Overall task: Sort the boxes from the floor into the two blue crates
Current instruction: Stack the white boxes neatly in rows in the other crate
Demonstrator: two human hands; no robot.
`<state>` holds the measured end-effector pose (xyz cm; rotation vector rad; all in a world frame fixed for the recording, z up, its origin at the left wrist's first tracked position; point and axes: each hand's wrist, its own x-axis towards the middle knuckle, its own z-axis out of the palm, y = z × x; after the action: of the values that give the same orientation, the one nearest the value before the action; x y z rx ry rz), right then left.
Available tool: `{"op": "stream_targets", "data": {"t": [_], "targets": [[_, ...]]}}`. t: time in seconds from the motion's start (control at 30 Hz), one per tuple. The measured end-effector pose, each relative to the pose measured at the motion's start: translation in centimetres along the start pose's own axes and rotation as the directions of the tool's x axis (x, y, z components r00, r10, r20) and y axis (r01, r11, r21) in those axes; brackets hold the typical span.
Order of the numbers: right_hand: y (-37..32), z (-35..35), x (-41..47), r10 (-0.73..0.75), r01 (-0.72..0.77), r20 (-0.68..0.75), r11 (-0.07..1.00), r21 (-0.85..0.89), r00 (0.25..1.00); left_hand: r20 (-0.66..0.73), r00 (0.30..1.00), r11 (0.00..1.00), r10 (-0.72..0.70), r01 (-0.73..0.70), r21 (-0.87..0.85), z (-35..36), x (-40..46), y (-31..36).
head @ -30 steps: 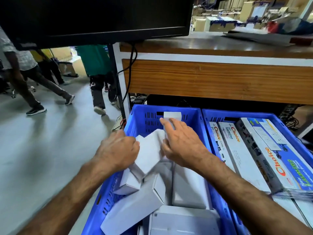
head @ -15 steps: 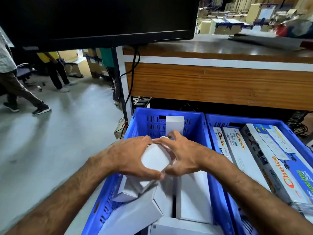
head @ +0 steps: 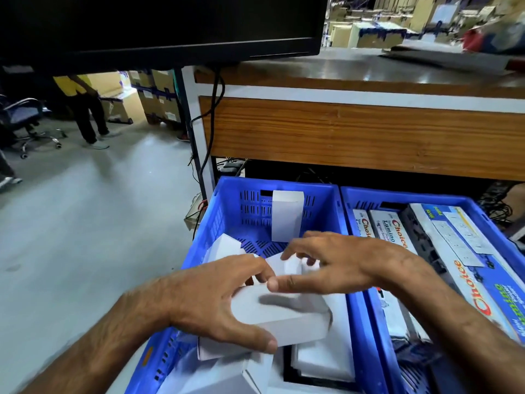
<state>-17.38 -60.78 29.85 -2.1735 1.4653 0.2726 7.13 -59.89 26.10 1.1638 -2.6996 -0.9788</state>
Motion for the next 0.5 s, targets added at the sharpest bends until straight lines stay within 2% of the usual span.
{"op": "stream_targets", "data": {"t": [0.1, 0.17, 0.27, 0.37, 0.43, 0.5], "targets": [[0.8, 0.8, 2.4, -0.024, 0.020, -0.228, 1.000, -0.019, 0.973, 0.072, 0.996, 0.998, -0.058, 0.058, 0.004, -0.7, 0.8, -0.4], [1.4, 1.5, 4.3, -0.055, 0.016, -0.349, 0.994, -0.112, 0.936, 0.089, 0.994, 0.998, -0.068, 0.068, 0.001, -1.0, 1.6, -0.7], [2.2, 2.1, 6.9, -0.080, 0.001, -0.408, 0.981, -0.192, 0.910, 0.103, 0.994, 0.995, -0.045, 0.053, -0.085, -1.2, 2.4, -0.6], [2.8, 2.4, 8.8, -0.081, -0.027, -0.446, 0.973, -0.229, 0.892, 0.060, 0.998, 0.993, -0.011, 0.018, -0.117, -1.5, 3.1, -0.3], [3.0, 2.5, 10.0, -0.088, -0.058, -0.467, 0.955, -0.290, 0.880, 0.012, 1.000, 0.998, 0.004, -0.003, -0.064, -1.9, 4.1, -0.4], [3.2, 2.5, 11.4, -0.091, -0.090, -0.467, 0.932, -0.350, 0.879, -0.058, 0.997, 0.991, -0.052, 0.059, 0.123, -2.3, 5.7, -1.2]]}}
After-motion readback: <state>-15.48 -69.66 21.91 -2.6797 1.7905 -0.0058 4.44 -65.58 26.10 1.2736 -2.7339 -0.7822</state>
